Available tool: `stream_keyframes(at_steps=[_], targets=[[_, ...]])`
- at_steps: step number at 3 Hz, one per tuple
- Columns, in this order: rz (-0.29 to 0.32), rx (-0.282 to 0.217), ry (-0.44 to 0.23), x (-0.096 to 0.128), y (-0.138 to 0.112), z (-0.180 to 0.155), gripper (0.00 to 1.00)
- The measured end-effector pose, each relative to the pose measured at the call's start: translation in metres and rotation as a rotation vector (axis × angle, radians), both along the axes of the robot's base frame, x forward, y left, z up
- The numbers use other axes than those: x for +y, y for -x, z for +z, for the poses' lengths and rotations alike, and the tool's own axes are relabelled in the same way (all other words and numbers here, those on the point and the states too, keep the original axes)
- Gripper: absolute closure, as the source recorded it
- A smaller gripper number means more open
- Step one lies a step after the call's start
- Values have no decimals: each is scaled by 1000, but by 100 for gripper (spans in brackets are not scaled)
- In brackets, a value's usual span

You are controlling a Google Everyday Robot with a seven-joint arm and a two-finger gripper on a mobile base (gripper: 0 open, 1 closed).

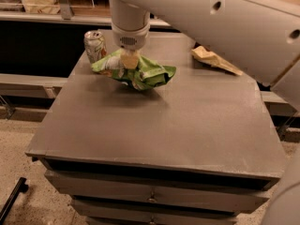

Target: Move green rice chip bag near 7up can

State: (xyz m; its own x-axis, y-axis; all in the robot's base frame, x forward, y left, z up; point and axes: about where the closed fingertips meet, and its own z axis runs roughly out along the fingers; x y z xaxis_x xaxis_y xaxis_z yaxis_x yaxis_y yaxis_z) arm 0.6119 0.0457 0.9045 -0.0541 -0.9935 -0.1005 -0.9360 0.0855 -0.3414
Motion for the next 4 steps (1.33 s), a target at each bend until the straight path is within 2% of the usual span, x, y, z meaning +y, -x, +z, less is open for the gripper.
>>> stream_keyframes(at_steps=[3,4], targets=[[-7,6,3,4,-2,-2,4],[-6,7,-4,3,-2,-1,0]])
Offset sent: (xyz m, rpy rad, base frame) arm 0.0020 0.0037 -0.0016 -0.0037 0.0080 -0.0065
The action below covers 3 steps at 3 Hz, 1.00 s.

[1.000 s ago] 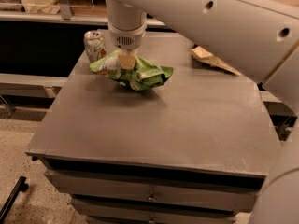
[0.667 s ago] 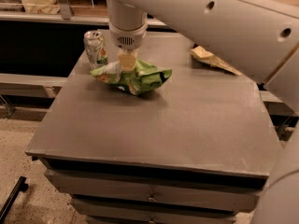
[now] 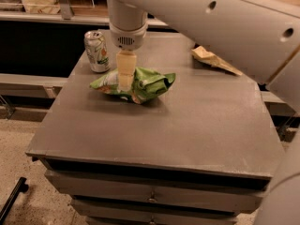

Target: Move green rice chip bag near 7up can

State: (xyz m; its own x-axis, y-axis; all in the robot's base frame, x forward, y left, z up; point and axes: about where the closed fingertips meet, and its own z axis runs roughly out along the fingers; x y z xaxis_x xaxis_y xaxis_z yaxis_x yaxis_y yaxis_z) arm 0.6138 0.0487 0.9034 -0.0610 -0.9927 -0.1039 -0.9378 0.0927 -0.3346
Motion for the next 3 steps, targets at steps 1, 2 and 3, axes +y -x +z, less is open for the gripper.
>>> stream_keyframes(at_steps=[1,2,3], targets=[[3,34,-128,-16,0,9,0],[-11,45,-364,-64,5,43,0],[-11,45,-505,-90,12,64,0]])
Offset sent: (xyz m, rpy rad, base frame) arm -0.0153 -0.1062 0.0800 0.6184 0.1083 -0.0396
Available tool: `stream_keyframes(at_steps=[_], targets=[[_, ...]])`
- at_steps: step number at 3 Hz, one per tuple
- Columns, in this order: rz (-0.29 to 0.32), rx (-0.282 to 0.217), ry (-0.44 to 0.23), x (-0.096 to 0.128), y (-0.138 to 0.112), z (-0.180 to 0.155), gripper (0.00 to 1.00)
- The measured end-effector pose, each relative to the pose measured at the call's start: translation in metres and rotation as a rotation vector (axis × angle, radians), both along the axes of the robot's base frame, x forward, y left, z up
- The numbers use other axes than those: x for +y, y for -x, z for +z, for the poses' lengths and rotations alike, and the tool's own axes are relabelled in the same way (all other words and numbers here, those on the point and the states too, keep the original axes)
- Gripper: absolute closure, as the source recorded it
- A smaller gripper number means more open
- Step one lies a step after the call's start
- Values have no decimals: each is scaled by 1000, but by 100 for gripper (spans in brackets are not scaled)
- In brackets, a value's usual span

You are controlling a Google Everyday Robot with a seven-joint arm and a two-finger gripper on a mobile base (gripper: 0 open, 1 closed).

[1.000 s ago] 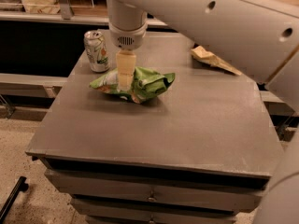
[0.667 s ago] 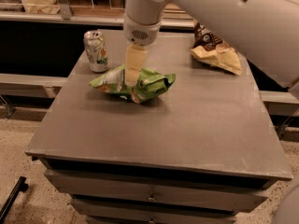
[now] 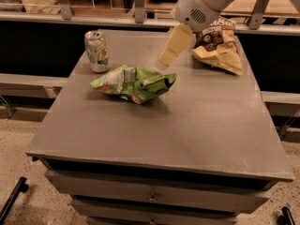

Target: Move green rice chip bag near 7up can

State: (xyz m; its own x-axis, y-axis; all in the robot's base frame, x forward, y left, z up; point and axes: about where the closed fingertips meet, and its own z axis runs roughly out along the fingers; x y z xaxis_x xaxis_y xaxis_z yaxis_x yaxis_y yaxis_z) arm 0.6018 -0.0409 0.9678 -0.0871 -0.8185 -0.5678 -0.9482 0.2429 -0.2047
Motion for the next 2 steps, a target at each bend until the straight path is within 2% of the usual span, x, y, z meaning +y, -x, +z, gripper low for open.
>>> stream_keyframes(at_steps=[1,2], targets=[[3,-15,-67,-22,6,15,0],[3,-16,-78,-25,7,17,0]])
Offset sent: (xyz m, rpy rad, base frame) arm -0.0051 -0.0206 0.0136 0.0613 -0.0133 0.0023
